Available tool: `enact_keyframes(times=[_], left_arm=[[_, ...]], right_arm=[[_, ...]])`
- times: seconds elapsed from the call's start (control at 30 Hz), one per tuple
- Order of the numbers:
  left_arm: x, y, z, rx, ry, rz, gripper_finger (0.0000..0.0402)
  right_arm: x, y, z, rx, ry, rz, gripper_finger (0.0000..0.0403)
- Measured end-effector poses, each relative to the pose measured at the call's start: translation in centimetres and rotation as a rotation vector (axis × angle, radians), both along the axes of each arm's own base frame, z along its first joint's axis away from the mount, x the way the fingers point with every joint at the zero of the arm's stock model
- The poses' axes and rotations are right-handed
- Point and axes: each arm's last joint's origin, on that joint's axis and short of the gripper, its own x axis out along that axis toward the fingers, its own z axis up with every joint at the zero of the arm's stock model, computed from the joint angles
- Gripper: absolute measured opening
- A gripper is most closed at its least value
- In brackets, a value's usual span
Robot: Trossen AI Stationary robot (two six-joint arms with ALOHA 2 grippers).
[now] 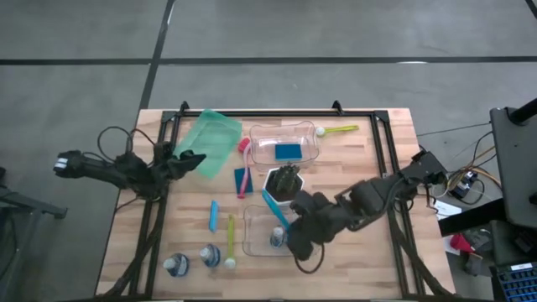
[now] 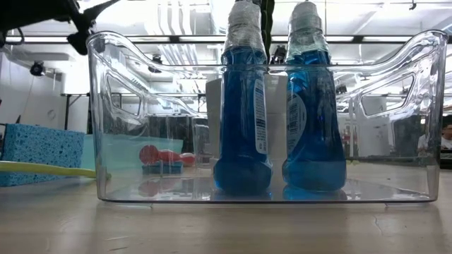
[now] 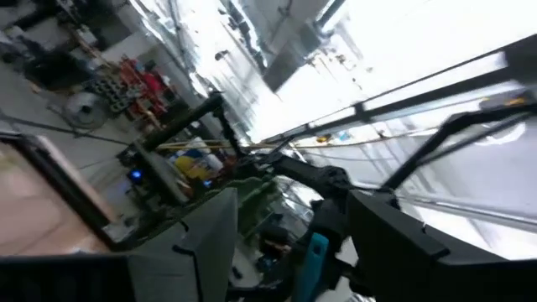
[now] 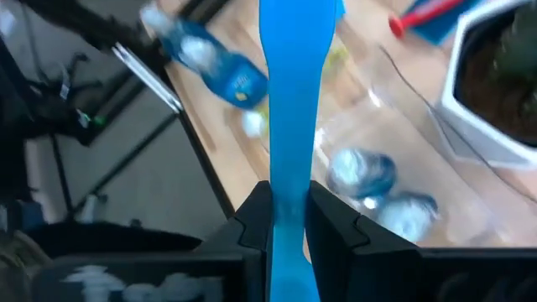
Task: Pick & Place Kitchen Sink Supplies
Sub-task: Put the blue dishwashing brush into the light blue bin
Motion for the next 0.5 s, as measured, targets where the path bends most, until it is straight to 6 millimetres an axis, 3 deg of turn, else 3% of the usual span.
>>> enact_keyframes(times=[0.23, 0.5], left_arm=[[0.2, -0.4, 2.4, 0.021, -0.052, -0.117, 0.0218], [1.0, -0.5, 6.6, 0.105, -0.095, -0.078, 0.0218]], right_arm=[[2.6, -2.1, 1.6, 0.045, -0.221, -0.051, 0.0043], [4.4, -4.6, 2.6, 0.029, -0.359, -0.081, 0.0044]])
